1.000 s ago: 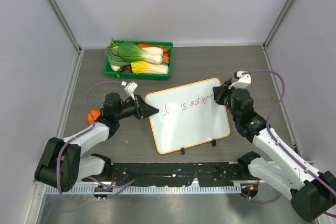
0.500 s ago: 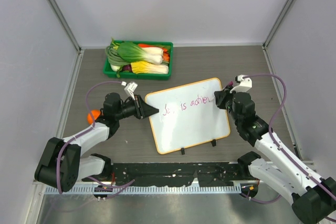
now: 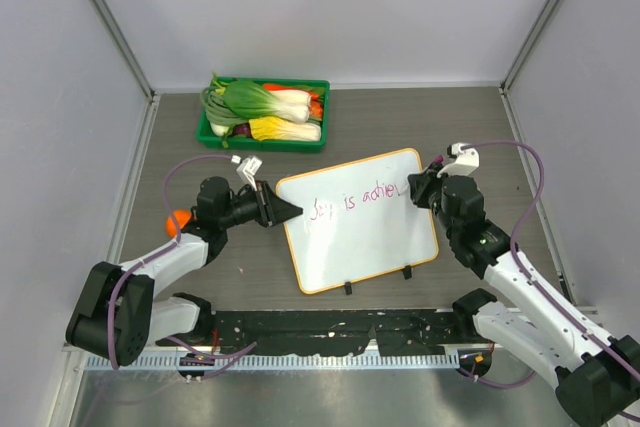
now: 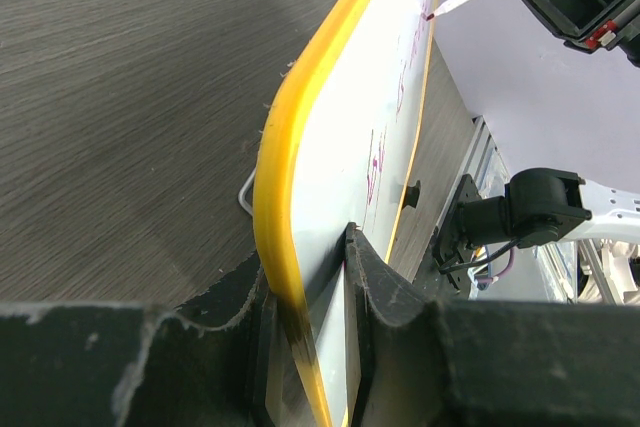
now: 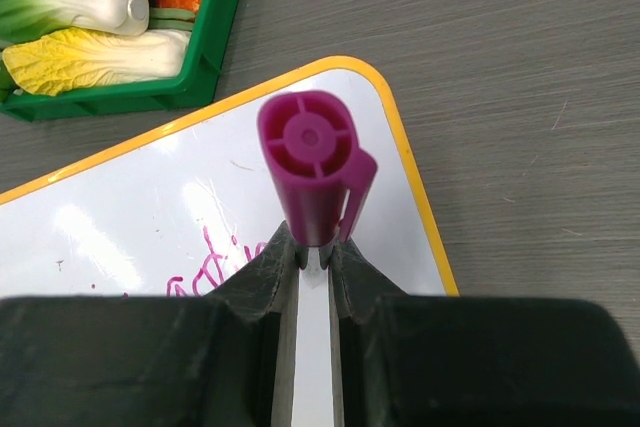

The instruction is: Write a sentence on the whiteboard

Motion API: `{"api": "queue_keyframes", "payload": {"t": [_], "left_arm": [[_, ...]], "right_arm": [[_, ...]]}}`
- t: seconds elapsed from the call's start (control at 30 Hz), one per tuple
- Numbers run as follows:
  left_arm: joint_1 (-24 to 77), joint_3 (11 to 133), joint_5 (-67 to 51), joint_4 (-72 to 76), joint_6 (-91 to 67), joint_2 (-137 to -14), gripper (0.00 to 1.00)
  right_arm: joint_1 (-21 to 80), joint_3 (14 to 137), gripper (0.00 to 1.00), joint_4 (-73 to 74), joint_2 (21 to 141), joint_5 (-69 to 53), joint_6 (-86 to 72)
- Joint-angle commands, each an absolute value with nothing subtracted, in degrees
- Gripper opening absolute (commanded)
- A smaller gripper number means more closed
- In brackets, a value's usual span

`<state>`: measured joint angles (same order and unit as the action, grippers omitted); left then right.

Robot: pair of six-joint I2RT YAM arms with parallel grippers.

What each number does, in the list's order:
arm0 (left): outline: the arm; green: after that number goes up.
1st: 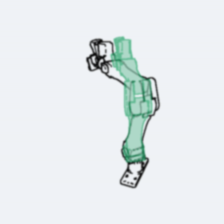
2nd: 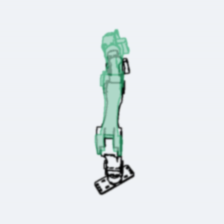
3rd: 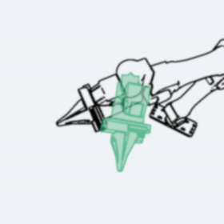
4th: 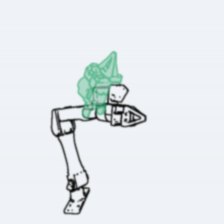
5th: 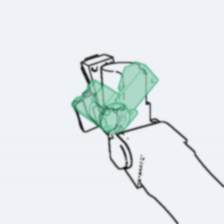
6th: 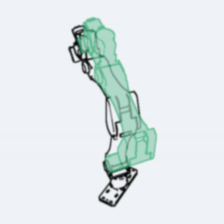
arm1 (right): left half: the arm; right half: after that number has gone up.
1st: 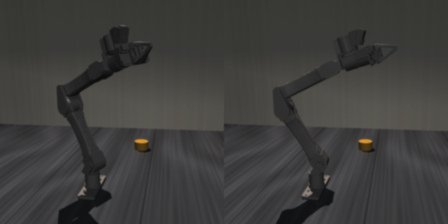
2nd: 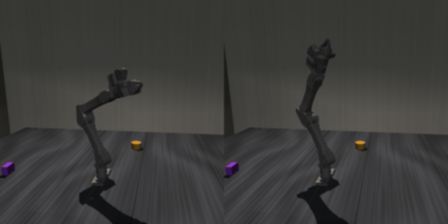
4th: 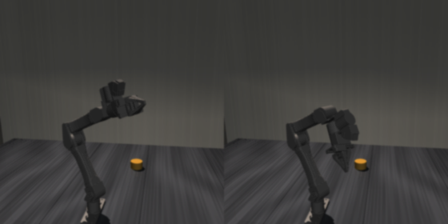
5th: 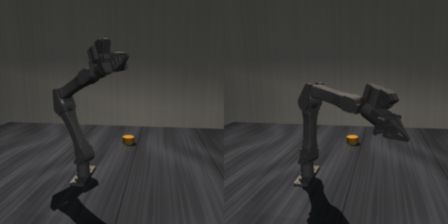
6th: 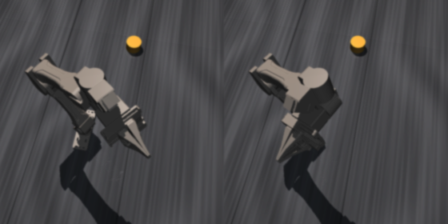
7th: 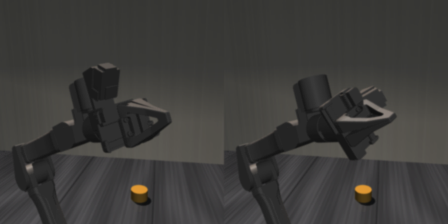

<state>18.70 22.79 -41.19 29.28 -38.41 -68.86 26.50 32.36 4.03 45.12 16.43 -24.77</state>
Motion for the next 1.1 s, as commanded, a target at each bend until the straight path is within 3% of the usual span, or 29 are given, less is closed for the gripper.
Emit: {"api": "queue_keyframes", "payload": {"t": [0.0, 1.07], "left_arm": [[18.81, 21.18, -33.75, 24.7, -28.83, -69.79, 0.0], [18.9, 21.01, -33.58, 24.78, -28.92, -69.52, 0.0]], "right_arm": [[26.19, 35.24, 0.01, 1.76, 46.58, 19.95, -24.0], [25.84, 34.72, 0.01, 0.53, 45.88, 19.16, -24.79]]}}
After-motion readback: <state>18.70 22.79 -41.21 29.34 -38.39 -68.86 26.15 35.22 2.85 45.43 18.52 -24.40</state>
